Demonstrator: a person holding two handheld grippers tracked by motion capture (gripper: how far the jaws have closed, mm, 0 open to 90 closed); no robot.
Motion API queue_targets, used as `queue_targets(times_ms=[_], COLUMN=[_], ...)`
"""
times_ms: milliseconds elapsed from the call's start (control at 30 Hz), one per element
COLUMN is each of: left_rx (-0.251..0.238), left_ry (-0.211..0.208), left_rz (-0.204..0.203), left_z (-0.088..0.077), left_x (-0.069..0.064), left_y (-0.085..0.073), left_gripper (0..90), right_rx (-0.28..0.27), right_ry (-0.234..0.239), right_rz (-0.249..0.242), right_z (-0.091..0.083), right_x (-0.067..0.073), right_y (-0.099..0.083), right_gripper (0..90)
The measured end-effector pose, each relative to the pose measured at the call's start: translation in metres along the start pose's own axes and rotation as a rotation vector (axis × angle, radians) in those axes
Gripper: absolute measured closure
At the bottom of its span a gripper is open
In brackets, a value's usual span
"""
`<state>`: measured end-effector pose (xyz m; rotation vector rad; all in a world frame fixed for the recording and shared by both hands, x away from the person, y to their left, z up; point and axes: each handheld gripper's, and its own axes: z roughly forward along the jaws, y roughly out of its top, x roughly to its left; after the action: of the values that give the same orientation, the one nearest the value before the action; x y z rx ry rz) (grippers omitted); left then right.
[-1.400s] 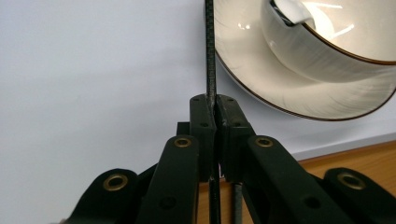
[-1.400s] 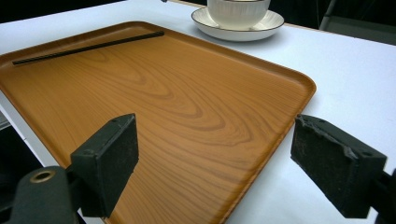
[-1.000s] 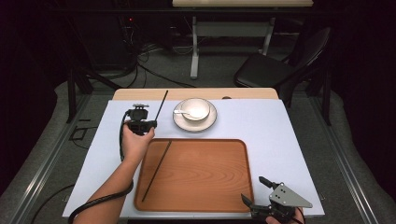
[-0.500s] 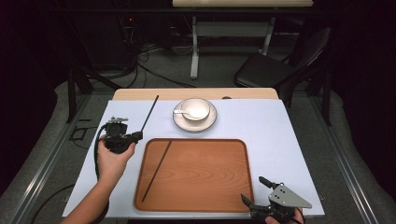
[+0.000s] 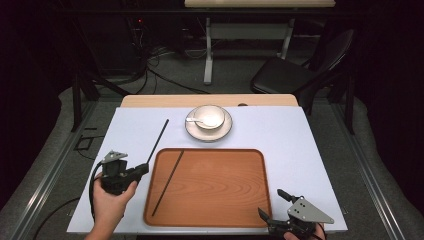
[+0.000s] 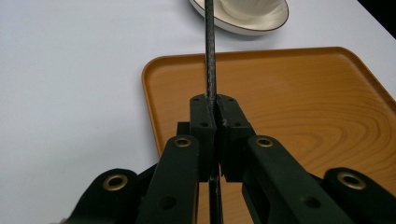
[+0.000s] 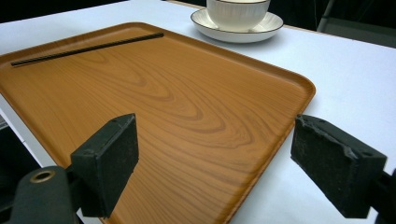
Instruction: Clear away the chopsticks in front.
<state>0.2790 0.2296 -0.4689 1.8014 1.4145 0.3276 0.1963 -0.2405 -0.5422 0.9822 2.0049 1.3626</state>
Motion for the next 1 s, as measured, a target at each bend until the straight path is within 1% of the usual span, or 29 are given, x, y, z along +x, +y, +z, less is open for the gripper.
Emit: queue_targets(times_ms=[33, 100, 133, 167, 200, 267, 300, 333, 400, 433, 467, 500, 533, 567, 600, 667, 767, 867, 967, 1000], left_rx=[0.006, 0.014, 0.014, 0.029, 0.029, 0.047, 0.057, 0.057, 0.074, 0.092, 0.092, 0.115, 0.115, 0.132, 0.139, 0.144, 0.17, 0.198, 0.21, 0.209], left_ry=[-0.001, -0.01, -0.01, -0.014, -0.014, -0.015, -0.006, -0.006, -0.002, -0.005, -0.005, -0.001, -0.001, 0.011, 0.016, 0.014, 0.024, 0.025, 0.03, 0.03], left_rz=[-0.001, -0.011, -0.011, -0.022, -0.022, -0.025, -0.025, -0.025, -0.031, -0.037, -0.037, -0.038, -0.038, -0.03, -0.028, -0.03, -0.024, -0.028, -0.031, -0.037], left_z=[-0.002, -0.002, -0.002, 0.0, 0.0, 0.005, 0.011, 0.011, 0.017, 0.022, 0.022, 0.026, 0.026, 0.03, 0.032, 0.034, 0.039, 0.044, 0.046, 0.047], left_x=[-0.002, -0.002, -0.002, -0.003, -0.003, -0.004, -0.004, -0.004, -0.003, -0.003, -0.003, -0.003, -0.003, -0.003, -0.003, -0.003, -0.002, -0.001, 0.0, 0.001], left_y=[-0.007, -0.015, -0.015, -0.024, -0.024, -0.032, -0.039, -0.039, -0.043, -0.044, -0.044, -0.044, -0.044, -0.046, -0.047, -0.047, -0.049, -0.051, -0.051, -0.051], left_gripper=[85.9, 85.9, 85.9, 85.9, 85.9, 86.0, 85.9, 85.9, 85.9, 85.9, 85.9, 85.9, 85.9, 85.9, 85.9, 85.9, 85.9, 85.9, 85.9, 85.9], right_rx=[0.0, -0.002, -0.003, -0.004, -0.004, -0.003, -0.004, -0.004, -0.003, -0.003, -0.003, -0.003, -0.003, -0.004, -0.004, -0.004, -0.004, -0.007, -0.006, -0.007], right_ry=[0.0, -0.001, -0.001, -0.001, -0.001, 0.0, 0.0, 0.0, 0.0, 0.001, 0.001, 0.0, 0.0, -0.001, -0.001, -0.002, -0.002, 0.0, 0.001, 0.0], right_rz=[-0.001, 0.0, 0.0, -0.001, -0.001, -0.001, 0.0, 0.0, -0.001, -0.002, -0.002, -0.004, -0.004, -0.005, -0.006, -0.004, -0.001, -0.006, -0.005, -0.005], right_z=[0.0, -0.001, -0.001, -0.001, -0.001, -0.001, -0.001, -0.001, -0.001, -0.001, -0.001, -0.001, -0.001, -0.002, -0.002, -0.002, -0.002, -0.002, -0.003, -0.003], right_x=[0.0, 0.0, 0.0, 0.0, 0.0, 0.0, 0.0, 0.0, 0.0, 0.0, 0.0, 0.0, 0.0, 0.0, 0.0, 0.0, 0.0, 0.001, 0.0, 0.0], right_y=[0.0, 0.0, 0.0, 0.0, 0.0, 0.0, 0.0, 0.0, 0.0, 0.0, 0.0, 0.0, 0.0, 0.0, 0.0, 0.0, 0.0, 0.0, 0.0, 0.0], right_gripper=[14.7, 14.8, 14.8, 14.8, 14.8, 14.8, 14.8, 14.8, 14.7, 14.8, 14.8, 14.7, 14.7, 14.8, 14.8, 14.8, 14.8, 14.8, 14.8, 14.8])
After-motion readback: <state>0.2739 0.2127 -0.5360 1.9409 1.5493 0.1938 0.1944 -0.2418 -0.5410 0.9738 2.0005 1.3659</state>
